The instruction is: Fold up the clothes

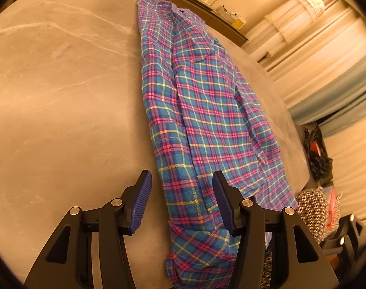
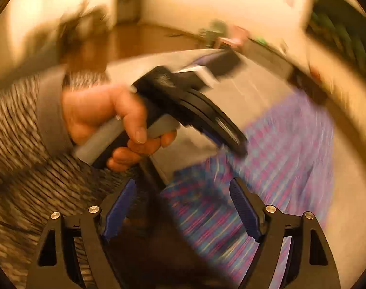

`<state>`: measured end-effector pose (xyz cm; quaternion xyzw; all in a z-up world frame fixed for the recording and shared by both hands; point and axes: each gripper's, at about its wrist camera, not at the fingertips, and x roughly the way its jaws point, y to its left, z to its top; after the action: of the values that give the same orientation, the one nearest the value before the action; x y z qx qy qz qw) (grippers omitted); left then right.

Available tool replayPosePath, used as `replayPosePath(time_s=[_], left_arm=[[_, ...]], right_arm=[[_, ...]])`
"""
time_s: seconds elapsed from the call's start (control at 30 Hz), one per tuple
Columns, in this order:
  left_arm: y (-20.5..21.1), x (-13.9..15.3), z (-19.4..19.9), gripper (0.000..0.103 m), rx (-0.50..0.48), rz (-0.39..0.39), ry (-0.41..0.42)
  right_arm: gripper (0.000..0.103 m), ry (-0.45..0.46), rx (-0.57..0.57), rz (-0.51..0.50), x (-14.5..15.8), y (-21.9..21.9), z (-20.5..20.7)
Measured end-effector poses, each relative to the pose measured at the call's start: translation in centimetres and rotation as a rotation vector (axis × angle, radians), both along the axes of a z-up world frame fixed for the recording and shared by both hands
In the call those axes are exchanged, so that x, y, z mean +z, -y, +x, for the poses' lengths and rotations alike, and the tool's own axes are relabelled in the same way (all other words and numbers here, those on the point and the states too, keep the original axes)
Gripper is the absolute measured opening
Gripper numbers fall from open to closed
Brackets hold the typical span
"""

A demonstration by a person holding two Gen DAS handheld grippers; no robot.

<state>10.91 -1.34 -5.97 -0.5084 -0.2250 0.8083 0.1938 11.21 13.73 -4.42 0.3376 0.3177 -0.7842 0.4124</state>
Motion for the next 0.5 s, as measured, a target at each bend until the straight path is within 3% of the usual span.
replayPosePath(time_s=[0.03,0.07,0.1,0.13,0.27,0.5], left_arm=[[0.1,-0.2,-0.1,0.055,-0.003,0.008,0.000],[0.2,-0.3,-0.2,0.054,-0.006,0.015,0.001],[0.2,-0.4,-0.4,0.054,-0.015,0.012,-0.003],[0.1,-0.4,-0.4,0.054,-0.021,0.006,-0.007],[0.0,-0.5,-1.2,0.041,-0.016,-0.039,-0.027],[-1.0,-0.5,-1.9,0.041,-0.040,-0.055,-0.021]], right_arm=[[0.080,-0.029,0.030,0.070,-0.8,1.2,-0.6],[0.068,-0.022,0.054,0.124,-2.1,2.0,-1.3],[0.020,-0.014,0.077,0.178,-3.4,2.8,-2.0],[0.001,0.016,0.092,0.231,-4.4,3.2,-2.7],[0.002,0.055,0.181,0.224,-3.3,1.9,-0.9],[0.003,0.060,0.160,0.342,-4.0,-1.3,1.8]])
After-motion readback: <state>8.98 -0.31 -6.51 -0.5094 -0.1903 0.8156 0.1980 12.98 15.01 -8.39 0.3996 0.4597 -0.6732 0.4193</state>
